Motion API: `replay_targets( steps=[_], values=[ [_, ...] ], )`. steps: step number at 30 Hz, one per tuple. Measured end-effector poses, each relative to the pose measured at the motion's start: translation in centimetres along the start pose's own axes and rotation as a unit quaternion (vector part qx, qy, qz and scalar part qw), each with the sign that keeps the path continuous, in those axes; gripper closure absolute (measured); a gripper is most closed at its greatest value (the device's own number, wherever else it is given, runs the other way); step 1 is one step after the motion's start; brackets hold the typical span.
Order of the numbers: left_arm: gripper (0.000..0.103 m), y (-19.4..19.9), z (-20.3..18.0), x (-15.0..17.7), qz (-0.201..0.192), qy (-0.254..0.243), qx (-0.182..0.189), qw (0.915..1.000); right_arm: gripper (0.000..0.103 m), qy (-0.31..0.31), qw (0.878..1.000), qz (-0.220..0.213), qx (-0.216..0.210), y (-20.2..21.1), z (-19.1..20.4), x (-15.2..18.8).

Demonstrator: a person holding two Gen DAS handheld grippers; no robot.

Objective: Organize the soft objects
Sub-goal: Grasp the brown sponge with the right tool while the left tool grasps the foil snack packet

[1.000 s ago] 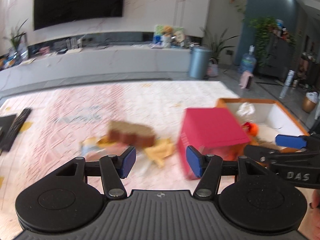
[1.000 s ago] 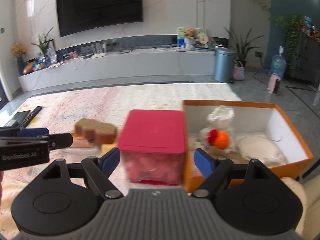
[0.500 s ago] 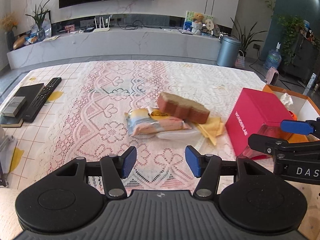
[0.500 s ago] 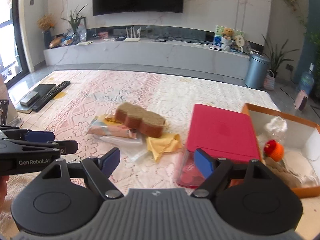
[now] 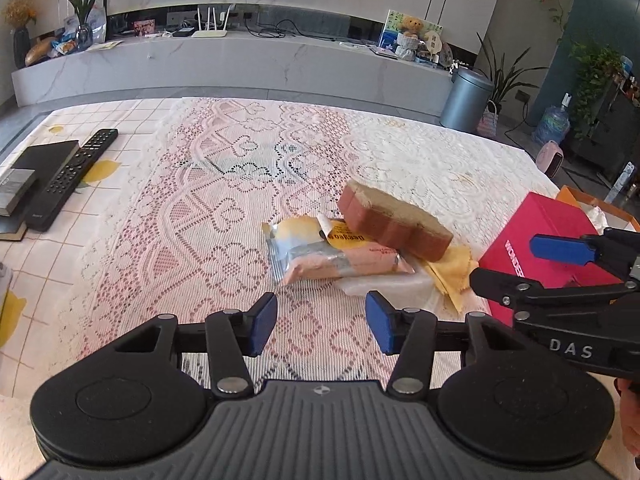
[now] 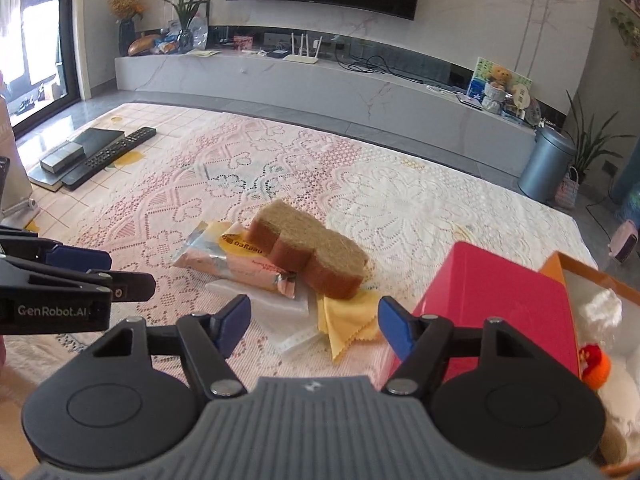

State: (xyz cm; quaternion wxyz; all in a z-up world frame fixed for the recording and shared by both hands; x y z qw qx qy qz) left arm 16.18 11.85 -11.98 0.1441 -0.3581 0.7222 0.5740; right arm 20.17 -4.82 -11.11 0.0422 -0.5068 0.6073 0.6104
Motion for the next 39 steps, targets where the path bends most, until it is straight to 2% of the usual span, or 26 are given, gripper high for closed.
replay_targets(
  steps=[6,13,15,21,24,26,33,36,38,39],
  values=[
    [0.043,-2.9,0.3,-2.3,0.004,0.011,-0.004,0.9999,0.031,0.021,0.999,0.020,-0.015,-4.0,-0.3,-2.0],
    [0.040,-5.7,2.5,-3.5,0.018,0.075,0.010,0.9970,0.029,0.051,0.998,0.032,-0.034,-8.3,0.1,-3.9],
    [0.040,-6.2,3.1,-3.5,0.016,0.086,0.002,0.9961,0.024,0.063,0.997,0.035,-0.042,-9.4,0.6,-4.3],
    [0.039,-7.1,3.8,-3.5,0.025,0.091,0.004,0.9955,0.019,0.075,0.995,0.053,-0.041,-12.5,1.2,-4.8],
    [0.034,-7.7,3.9,-3.2,0.034,0.089,0.008,0.9954,0.017,0.068,0.995,0.063,-0.040,-13.6,1.0,-4.6],
    [0.033,-8.1,4.0,-3.1,0.042,0.094,0.008,0.9947,0.020,0.055,0.995,0.065,-0.049,-13.8,0.7,-4.2],
    [0.028,-9.4,4.7,-2.8,0.076,0.147,0.040,0.9854,0.034,0.067,0.996,0.049,-0.037,-13.1,0.8,-3.7],
    [0.028,-10.1,4.8,-2.6,0.087,0.165,0.050,0.9812,0.036,0.069,0.996,0.046,-0.035,-12.9,0.8,-3.5],
    [0.029,-10.2,4.4,-2.6,0.085,0.158,0.051,0.9824,0.036,0.067,0.996,0.044,-0.035,-12.8,0.8,-3.4],
    [0.033,-10.3,4.1,-2.6,0.082,0.153,0.053,0.9835,0.036,0.067,0.996,0.044,-0.035,-12.8,0.8,-3.4]
  ],
)
Point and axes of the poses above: each gripper's, at about its wrist camera, not at the fingertips, and y roughly against the way its jaws point, z to its left, x to its underside, the point moved 2 cm from there along -y, roughly the way its jaws point, and after that the axes turned 12 degrees about y, right-handed, at the moved point
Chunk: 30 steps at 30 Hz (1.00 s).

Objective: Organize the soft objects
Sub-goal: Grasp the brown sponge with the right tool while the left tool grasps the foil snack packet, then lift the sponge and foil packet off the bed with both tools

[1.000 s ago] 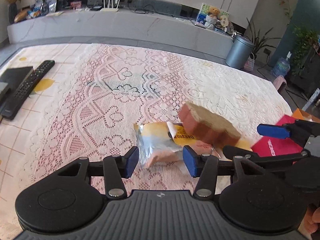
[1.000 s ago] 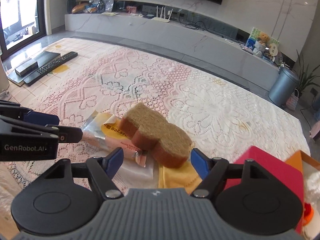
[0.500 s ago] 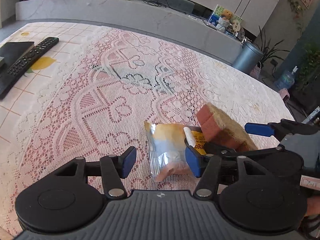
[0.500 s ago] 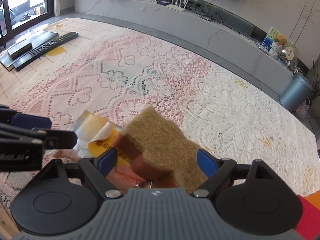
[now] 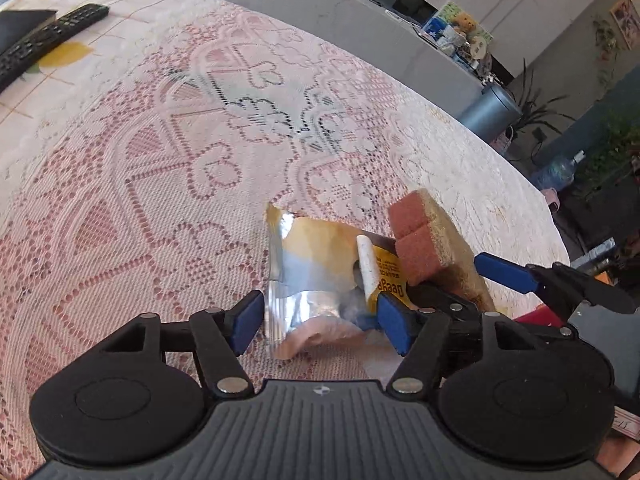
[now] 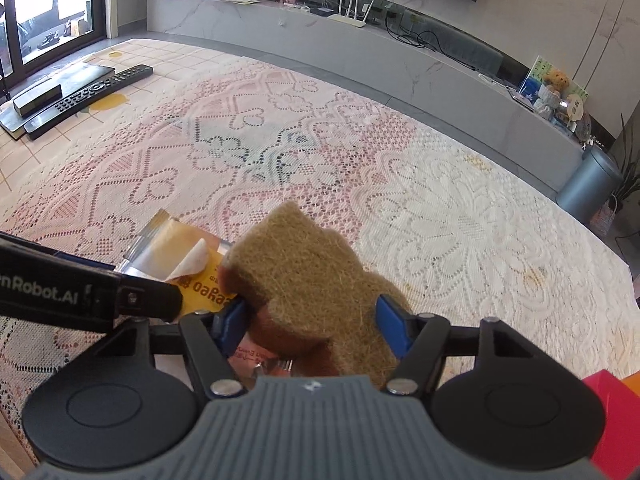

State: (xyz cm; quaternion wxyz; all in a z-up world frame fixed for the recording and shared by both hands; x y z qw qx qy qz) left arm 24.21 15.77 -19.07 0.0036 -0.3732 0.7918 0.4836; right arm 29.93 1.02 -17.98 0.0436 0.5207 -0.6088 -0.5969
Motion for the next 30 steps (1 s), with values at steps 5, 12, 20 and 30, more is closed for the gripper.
replay_targets(
  steps=[5,12,20,30],
  values=[
    [0.051,0.2,-0.4,0.1,-0.013,-0.009,-0.001,0.9999,0.037,0.006,1.000,0.001,0.003,0.1,0.2,0.0],
    [0.090,1.8,-1.9,0.9,-0.062,-0.053,-0.009,0.9966,0.048,0.008,1.000,-0.005,0.011,1.1,0.2,-0.5],
    [0.098,4.8,-3.3,1.8,-0.114,-0.082,-0.005,0.9902,0.067,0.029,0.998,-0.030,0.039,4.1,0.3,-0.6],
    [0.099,9.8,-3.8,3.9,-0.131,-0.071,0.004,0.9888,0.072,0.034,0.995,-0.075,0.061,11.2,1.1,-0.5]
  ],
)
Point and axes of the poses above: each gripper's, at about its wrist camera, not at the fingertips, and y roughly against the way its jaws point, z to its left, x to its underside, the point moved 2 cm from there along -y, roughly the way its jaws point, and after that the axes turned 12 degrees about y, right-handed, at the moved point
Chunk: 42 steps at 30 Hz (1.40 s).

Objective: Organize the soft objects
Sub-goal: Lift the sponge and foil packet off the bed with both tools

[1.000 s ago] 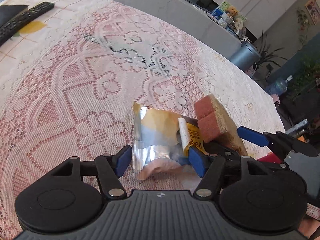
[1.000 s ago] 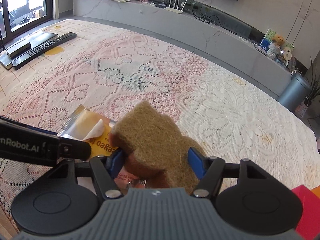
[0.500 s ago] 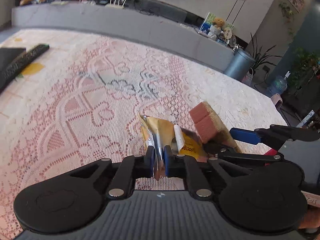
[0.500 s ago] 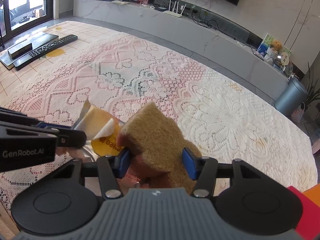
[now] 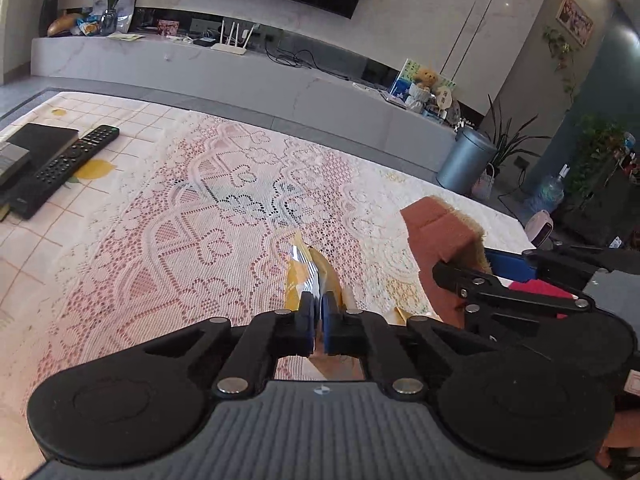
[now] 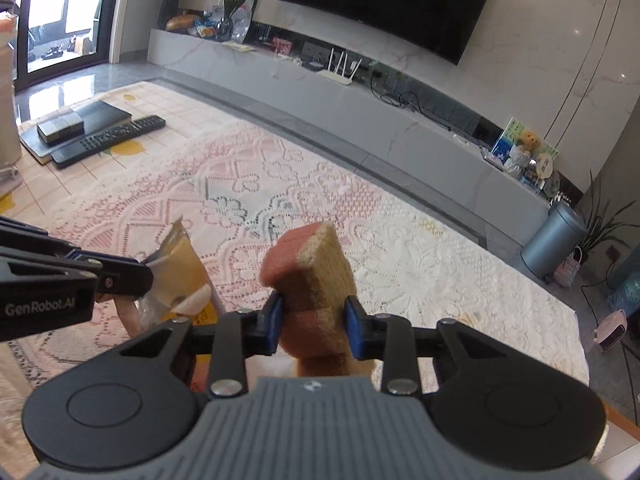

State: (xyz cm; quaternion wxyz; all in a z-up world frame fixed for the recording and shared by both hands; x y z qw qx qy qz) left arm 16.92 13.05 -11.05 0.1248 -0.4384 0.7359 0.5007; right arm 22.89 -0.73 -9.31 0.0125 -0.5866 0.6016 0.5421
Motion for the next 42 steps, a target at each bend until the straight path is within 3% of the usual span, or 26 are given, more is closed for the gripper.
replay_targets(
  steps=[4,9,14,20,23,27,30,33,36,42],
  values=[
    [0.100,2.2,0.4,0.7,0.008,0.020,0.003,0.9998,0.072,-0.008,1.000,-0.001,-0.007,3.3,0.9,0.7],
    [0.100,3.8,1.8,2.4,0.039,0.050,-0.002,0.9980,0.071,-0.005,0.999,0.028,-0.028,5.5,3.1,2.8],
    [0.101,3.7,3.8,3.2,0.061,0.055,-0.056,0.9950,0.071,-0.038,0.995,0.060,-0.070,4.8,4.7,4.4],
    [0.097,2.6,4.8,3.4,0.076,0.048,-0.092,0.9917,0.067,-0.036,0.994,0.066,-0.081,2.9,6.7,4.9],
    [0.090,2.5,5.4,3.5,0.083,0.067,-0.086,0.9906,0.059,-0.042,0.992,0.068,-0.101,2.7,6.8,4.7],
    [0.051,3.3,6.1,3.3,0.075,0.098,-0.065,0.9903,0.045,-0.058,0.986,0.077,-0.134,2.5,6.7,5.0],
    [0.044,3.7,6.1,3.4,0.083,0.099,-0.061,0.9898,0.034,-0.072,0.984,0.072,-0.146,3.1,5.8,5.3],
    [0.035,3.6,5.5,3.9,0.111,0.069,-0.062,0.9896,0.020,-0.070,0.982,0.070,-0.161,3.7,4.7,5.6],
    [0.030,3.1,4.8,4.4,0.131,0.033,-0.073,0.9881,0.016,-0.041,0.984,0.079,-0.157,3.7,4.0,6.1],
    [0.024,1.5,4.7,4.5,0.157,0.020,-0.091,0.9832,0.013,-0.024,0.977,0.114,-0.178,1.7,3.7,7.8]
  ],
)
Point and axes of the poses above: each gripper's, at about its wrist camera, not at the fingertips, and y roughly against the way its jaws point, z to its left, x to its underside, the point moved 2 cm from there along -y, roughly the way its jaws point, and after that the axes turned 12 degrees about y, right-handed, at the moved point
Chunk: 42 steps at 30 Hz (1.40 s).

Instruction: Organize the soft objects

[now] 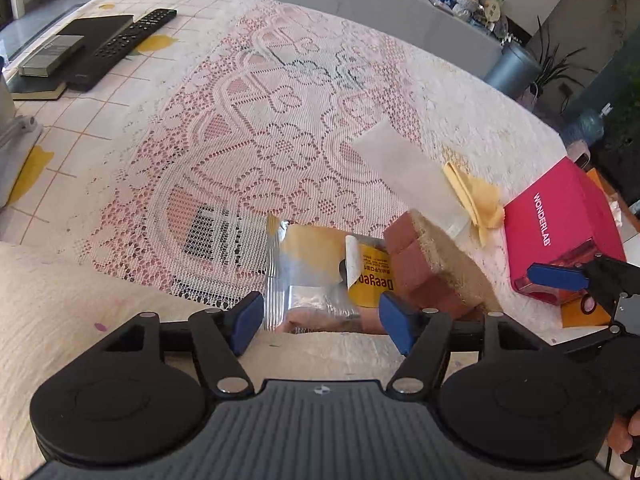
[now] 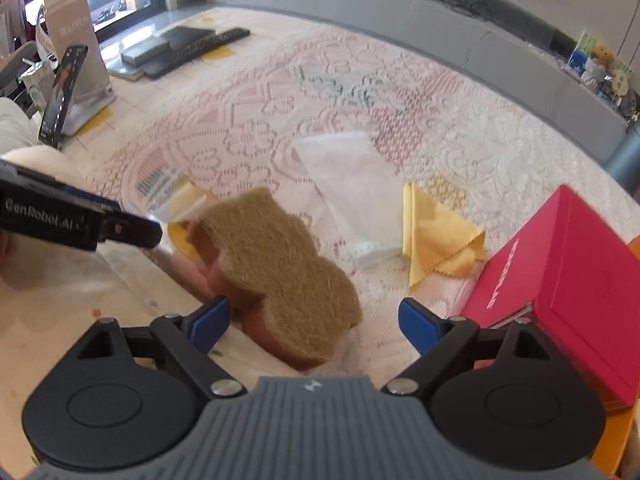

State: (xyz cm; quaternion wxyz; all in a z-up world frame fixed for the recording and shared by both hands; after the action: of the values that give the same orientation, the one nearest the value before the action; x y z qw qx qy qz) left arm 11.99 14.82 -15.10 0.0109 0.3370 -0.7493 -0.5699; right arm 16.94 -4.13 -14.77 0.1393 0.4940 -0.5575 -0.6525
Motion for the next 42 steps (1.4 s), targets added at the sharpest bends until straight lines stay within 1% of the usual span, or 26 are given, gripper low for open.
replay_targets(
  steps=[4,6,10,11,13,14,15,16,18,20,21,22,23,24,25,26,27,28,29,31,32,34,35,36,42],
  values=[
    [0.024,-1.4,-0.6,-0.4,0.016,-0.011,-0.016,0.9997,0.013,0.001,1.000,0.000,-0.009,-1.4,0.4,0.0],
    [0.023,-2.1,-0.6,-0.6,0.021,-0.006,-0.020,0.9996,0.013,0.006,1.000,-0.001,-0.013,-2.1,0.7,-0.3],
    [0.021,-3.4,-0.5,-1.0,0.029,0.008,-0.032,0.9990,0.015,0.021,1.000,-0.001,-0.009,-3.2,1.0,-0.8],
    [0.021,-3.6,-0.5,-1.1,0.031,0.012,-0.034,0.9989,0.017,0.022,1.000,-0.002,-0.013,-3.4,1.0,-0.8],
    [0.019,-4.0,-0.4,-1.2,0.035,0.022,-0.033,0.9986,0.019,0.021,1.000,-0.007,-0.011,-3.5,1.0,-0.7],
    [0.019,-4.2,-0.4,-1.3,0.036,0.027,-0.031,0.9985,0.022,0.021,1.000,-0.009,-0.010,-3.5,1.0,-0.7],
    [0.017,-4.4,-0.4,-1.4,0.039,0.031,-0.027,0.9984,0.029,0.021,1.000,-0.012,-0.004,-3.5,0.9,-0.6],
    [0.015,-4.6,-0.4,-1.4,0.042,0.035,-0.024,0.9982,0.032,0.022,1.000,-0.013,0.004,-3.5,0.9,-0.5],
    [0.015,-4.9,-0.5,-1.5,0.044,0.039,-0.022,0.9980,0.034,0.018,1.000,-0.018,0.006,-3.5,0.8,-0.2],
    [0.018,-4.9,-0.7,-1.5,0.041,0.036,-0.022,0.9982,0.037,0.020,1.000,-0.021,0.013,-3.4,1.0,-0.1],
    [0.024,-4.9,-0.7,-1.4,0.039,0.035,-0.021,0.9984,0.038,0.022,0.999,-0.023,0.017,-3.3,1.1,-0.1],
    [0.036,-4.7,-0.7,-1.3,0.037,0.035,-0.015,0.9986,0.039,0.023,0.999,-0.025,0.020,-3.2,1.2,0.0],
    [0.041,-4.6,-0.7,-1.3,0.038,0.037,-0.006,0.9986,0.040,0.022,0.999,-0.027,0.024,-3.1,1.2,0.1],
    [0.046,-4.3,-0.7,-1.2,0.033,0.039,-0.007,0.9987,0.047,0.020,0.999,-0.031,0.024,-2.9,1.3,0.1],
    [0.053,-4.1,-0.6,-1.1,0.025,0.041,-0.006,0.9988,0.051,0.020,0.999,-0.039,0.025,-2.5,1.3,0.1],
    [0.056,-3.7,-0.6,-1.0,0.017,0.041,-0.005,0.9990,0.052,0.016,0.999,-0.042,0.027,-2.2,1.3,0.2],
    [0.062,-3.4,-0.7,-0.9,0.009,0.040,-0.004,0.9991,0.055,0.010,0.999,-0.041,0.026,-2.0,1.2,0.2],
    [0.068,-3.1,-0.7,-0.8,0.002,0.041,-0.002,0.9992,0.055,0.007,0.999,-0.043,0.027,-1.9,1.2,0.3],
    [0.069,-2.8,-0.8,-0.8,-0.004,0.039,0.000,0.9992,0.056,0.002,0.999,-0.045,0.028,-1.7,1.1,0.4],
    [0.077,-2.2,-1.0,-0.6,-0.018,0.034,0.007,0.9993,0.058,-0.006,0.998,-0.048,0.030,-1.5,1.0,0.5],
    [0.078,-1.9,-1.1,-0.5,-0.024,0.033,0.011,0.9991,0.061,-0.009,0.998,-0.052,0.032,-1.3,1.1,0.5],
    [0.081,-1.4,-1.1,-0.4,-0.034,0.034,0.021,0.9986,0.062,-0.014,0.998,-0.054,0.035,-1.0,1.1,0.6],
    [0.082,-1.2,-1.2,-0.4,-0.039,0.034,0.025,0.9984,0.067,-0.015,0.998,-0.056,0.038,-0.8,1.0,0.6],
    [0.084,-0.8,-1.3,-0.3,-0.045,0.034,0.030,0.9980,0.069,-0.015,0.997,-0.058,0.044,-0.6,1.0,0.5],
    [0.089,0.8,-1.9,0.0,-0.070,0.031,0.042,0.9962,0.071,-0.030,0.995,-0.070,0.059,0.8,0.6,0.6]
  ],
)
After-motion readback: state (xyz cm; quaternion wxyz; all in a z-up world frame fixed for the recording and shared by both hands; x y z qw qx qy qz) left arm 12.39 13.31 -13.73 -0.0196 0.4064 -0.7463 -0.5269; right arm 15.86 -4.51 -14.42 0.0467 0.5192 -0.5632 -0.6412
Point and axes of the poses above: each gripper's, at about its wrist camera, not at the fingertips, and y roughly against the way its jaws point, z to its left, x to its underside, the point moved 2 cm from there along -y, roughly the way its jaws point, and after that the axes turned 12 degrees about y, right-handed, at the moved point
